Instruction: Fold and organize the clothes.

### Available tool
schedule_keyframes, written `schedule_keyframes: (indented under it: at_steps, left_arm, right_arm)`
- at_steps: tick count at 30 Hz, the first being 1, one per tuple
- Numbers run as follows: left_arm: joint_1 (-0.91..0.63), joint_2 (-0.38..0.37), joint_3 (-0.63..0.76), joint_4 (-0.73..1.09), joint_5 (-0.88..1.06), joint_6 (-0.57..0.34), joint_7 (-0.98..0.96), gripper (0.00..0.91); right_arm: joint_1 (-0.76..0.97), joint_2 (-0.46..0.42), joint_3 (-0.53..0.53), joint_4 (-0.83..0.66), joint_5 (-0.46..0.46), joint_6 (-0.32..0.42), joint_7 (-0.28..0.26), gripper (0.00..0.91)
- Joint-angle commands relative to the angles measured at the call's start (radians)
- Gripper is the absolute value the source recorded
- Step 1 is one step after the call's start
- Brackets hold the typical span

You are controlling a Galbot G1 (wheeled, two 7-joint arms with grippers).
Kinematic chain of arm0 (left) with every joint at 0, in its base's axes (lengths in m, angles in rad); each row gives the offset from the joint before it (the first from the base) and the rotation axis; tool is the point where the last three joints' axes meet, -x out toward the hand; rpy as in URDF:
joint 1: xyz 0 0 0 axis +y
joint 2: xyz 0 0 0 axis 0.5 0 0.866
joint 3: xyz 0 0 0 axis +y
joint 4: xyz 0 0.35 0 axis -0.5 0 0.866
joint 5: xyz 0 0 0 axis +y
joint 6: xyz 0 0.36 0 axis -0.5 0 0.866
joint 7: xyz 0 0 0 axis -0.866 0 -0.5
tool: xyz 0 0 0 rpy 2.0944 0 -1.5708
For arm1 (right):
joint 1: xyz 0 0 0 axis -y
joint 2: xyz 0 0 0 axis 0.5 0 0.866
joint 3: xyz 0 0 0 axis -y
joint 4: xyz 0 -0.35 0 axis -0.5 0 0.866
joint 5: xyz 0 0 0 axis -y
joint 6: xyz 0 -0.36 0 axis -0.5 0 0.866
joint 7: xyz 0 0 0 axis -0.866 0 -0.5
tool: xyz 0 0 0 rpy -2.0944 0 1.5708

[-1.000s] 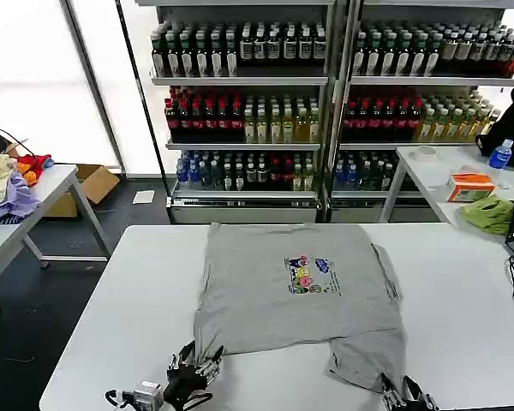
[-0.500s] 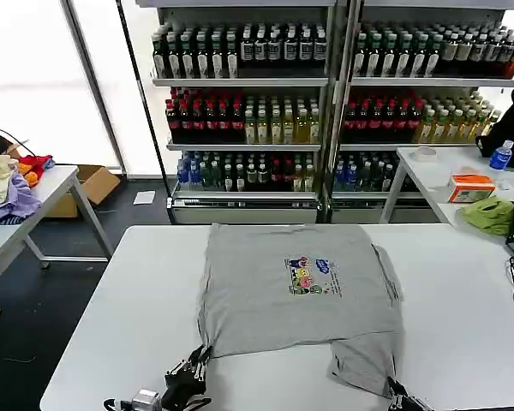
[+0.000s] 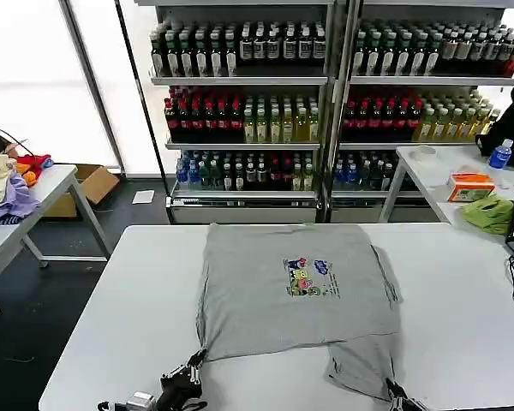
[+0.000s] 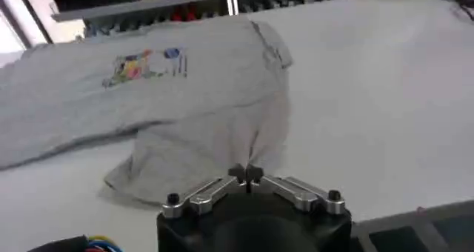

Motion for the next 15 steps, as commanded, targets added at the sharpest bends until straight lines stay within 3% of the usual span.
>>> schedule_keyframes:
  at_steps: [1,7,15]
  left_arm:
    - [0.140,-0.030,-0.084,-0.155,0.003,-0.007,0.009,0.010]
    - [0.226,-0.008,-0.138,-0.210,0.023,-0.008,0.034,0.010]
    - [0.259,0.028,-0.233,-0.266,0.028,0.029,0.061,0.010]
  right_arm:
    - [-0.121,0.016,0.019,0.103,-0.006,0.057,-0.023,0.000]
    - [-0.185,-0.018,0.024,0.140,-0.035,0.078,-0.050,0.000]
    - [-0.222,-0.036,0.009,0.171,-0.003,0.098,-0.070,0.000]
